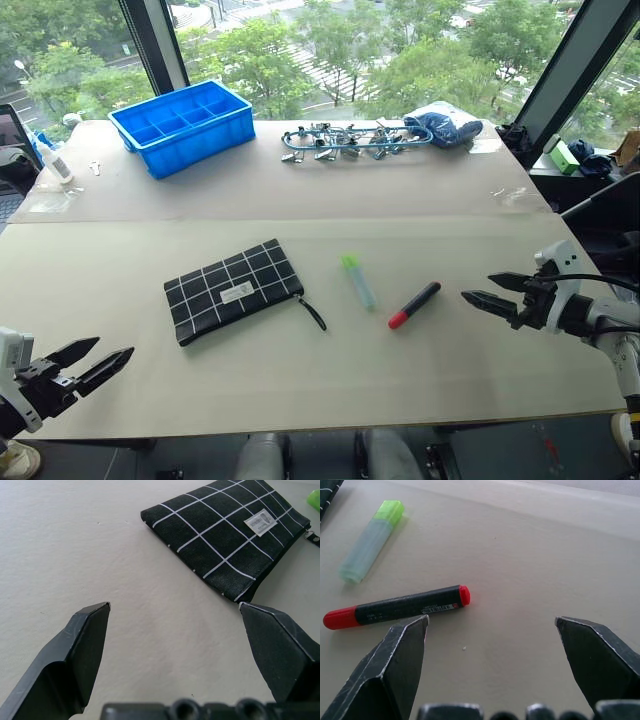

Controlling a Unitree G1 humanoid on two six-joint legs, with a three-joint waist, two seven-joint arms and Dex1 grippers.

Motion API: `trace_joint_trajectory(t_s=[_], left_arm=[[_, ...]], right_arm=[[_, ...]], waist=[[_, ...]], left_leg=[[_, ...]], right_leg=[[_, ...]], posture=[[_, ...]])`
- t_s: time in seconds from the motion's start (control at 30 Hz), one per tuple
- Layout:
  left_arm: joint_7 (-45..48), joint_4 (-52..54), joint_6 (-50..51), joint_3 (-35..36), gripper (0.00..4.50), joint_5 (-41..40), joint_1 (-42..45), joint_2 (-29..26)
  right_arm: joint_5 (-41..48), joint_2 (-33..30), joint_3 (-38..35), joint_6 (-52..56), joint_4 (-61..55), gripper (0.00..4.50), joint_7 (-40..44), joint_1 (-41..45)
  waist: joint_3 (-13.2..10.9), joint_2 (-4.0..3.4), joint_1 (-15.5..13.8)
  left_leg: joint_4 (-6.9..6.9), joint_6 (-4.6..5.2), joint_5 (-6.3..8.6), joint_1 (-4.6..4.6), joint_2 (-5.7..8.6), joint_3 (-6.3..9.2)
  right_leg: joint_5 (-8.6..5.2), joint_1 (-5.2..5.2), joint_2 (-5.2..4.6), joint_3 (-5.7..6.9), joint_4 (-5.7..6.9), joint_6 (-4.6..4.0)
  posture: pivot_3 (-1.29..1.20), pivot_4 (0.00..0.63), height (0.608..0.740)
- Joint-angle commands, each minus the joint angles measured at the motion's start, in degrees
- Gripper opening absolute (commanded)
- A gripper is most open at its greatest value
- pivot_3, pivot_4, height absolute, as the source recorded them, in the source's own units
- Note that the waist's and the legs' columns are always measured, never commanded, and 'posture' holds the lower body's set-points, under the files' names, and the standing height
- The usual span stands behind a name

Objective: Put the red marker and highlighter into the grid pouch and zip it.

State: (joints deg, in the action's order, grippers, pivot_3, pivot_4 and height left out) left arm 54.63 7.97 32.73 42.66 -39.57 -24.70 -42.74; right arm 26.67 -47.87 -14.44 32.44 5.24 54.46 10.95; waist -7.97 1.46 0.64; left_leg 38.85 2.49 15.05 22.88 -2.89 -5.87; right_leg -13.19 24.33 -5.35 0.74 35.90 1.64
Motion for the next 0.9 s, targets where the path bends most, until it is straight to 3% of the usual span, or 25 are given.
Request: trace_joint_trajectory(t_s=[0.03, 0.13, 0.2, 0.3, 0.57, 0.67, 0.9], left_arm=[[0.22, -0.63, 0.33, -0.87, 4.49, -0.30, 2.24, -1.24], [3.78, -5.48, -1.08, -2.96, 4.49, -0.71, 7.57, -3.04], [5.76, -9.59, -10.66, -4.42, 4.49, 4.46, 10.23, -3.46], [9.79, -15.21, -29.73, -7.98, 4.50, 14.55, 10.40, -4.83], [15.31, -24.16, -48.89, -11.83, 4.50, 20.23, 13.92, -7.34], [17.06, -26.46, -51.25, -14.60, 4.50, 20.83, 17.05, -8.37], [19.13, -29.84, -55.87, -20.86, 4.50, 23.01, 22.38, -8.69]], right_arm=[[-0.15, 0.34, -0.98, -1.43, -0.50, 4.49, -0.90, 1.30], [-0.41, 1.69, -0.77, -1.27, -1.38, 4.49, -2.71, 2.39], [0.13, 2.44, -0.94, -0.38, -1.77, 4.49, -3.36, 3.99], [1.91, 3.74, -0.90, 1.37, -3.50, 3.80, -4.03, 7.12], [5.52, 10.17, 6.44, 6.61, -11.87, 0.99, -4.73, 16.37], [3.59, 17.00, 16.87, 6.53, -14.47, 0.08, -3.94, 22.63], [-6.27, 27.79, 32.64, 1.30, -4.35, 0.08, -3.09, 32.88]], waist=[[0.00, 0.00, -0.03], [0.00, 0.00, -0.38], [0.00, -0.01, -0.32], [0.00, -0.04, 0.11], [0.00, -0.04, 0.21], [0.00, -0.04, 0.20], [0.01, -0.04, 0.15]], left_leg=[[0.00, 0.00, 0.00, 0.00, 0.00, 0.00], [0.03, 0.00, -0.01, -0.02, 0.04, 0.04], [0.08, -0.02, -0.01, 0.00, 0.04, 0.03], [0.03, -0.02, -0.01, 0.00, 0.06, -0.07], [-0.02, -0.04, 0.03, 0.02, -0.11, -0.16], [-0.01, -0.04, 0.03, 0.03, -0.10, -0.16], [0.09, -0.05, 0.02, 0.38, 0.00, -0.48]], right_leg=[[0.00, 0.00, 0.00, 0.00, 0.00, 0.00], [0.00, -0.03, 0.03, 0.03, 0.03, 0.00], [0.00, 0.00, 0.11, 0.02, 0.08, -0.02], [0.01, 0.05, 0.07, -0.02, 0.08, -0.03], [0.02, 0.16, -0.01, 0.00, 0.11, -0.08], [0.02, 0.17, -0.07, 0.03, 0.12, -0.07], [0.04, 0.52, -0.02, 0.11, 0.27, -0.07]], posture=[[0.00, 0.150, 0.740], [0.00, 0.150, 0.740], [0.00, 0.150, 0.740], [0.00, 0.150, 0.740], [0.00, 0.150, 0.740], [0.00, 0.150, 0.740], [0.00, 0.150, 0.740]])
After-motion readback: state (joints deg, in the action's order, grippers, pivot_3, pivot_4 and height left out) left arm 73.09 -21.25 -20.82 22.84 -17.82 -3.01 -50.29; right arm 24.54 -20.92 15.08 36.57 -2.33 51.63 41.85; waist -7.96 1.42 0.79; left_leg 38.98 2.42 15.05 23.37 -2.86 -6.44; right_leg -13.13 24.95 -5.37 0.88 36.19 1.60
